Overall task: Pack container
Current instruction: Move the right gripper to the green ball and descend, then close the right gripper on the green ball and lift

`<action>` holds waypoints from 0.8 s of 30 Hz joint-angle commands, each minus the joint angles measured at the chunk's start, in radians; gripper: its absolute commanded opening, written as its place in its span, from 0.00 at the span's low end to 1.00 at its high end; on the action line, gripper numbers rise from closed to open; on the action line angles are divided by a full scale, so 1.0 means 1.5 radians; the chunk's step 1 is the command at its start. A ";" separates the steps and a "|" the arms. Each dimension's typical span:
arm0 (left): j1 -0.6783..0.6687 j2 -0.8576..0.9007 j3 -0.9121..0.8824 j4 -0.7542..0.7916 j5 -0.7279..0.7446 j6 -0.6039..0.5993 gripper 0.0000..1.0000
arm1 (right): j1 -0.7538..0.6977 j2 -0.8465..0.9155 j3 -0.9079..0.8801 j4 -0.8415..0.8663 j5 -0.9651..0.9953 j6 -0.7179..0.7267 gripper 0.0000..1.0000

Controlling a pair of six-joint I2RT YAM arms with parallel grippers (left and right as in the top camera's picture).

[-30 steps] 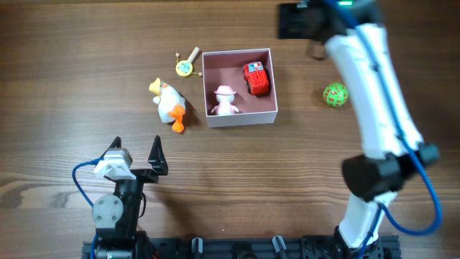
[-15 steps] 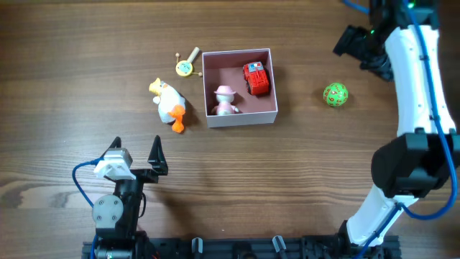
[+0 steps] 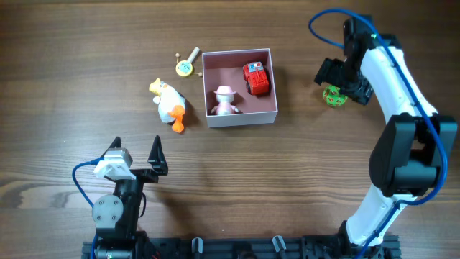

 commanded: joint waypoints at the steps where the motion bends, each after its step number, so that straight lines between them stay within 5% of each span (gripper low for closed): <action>1: 0.005 -0.006 -0.003 -0.003 0.010 -0.006 1.00 | 0.003 0.004 -0.028 0.036 -0.038 -0.031 1.00; 24: 0.005 -0.006 -0.003 -0.003 0.010 -0.006 1.00 | -0.002 0.005 -0.081 0.108 0.028 -0.037 1.00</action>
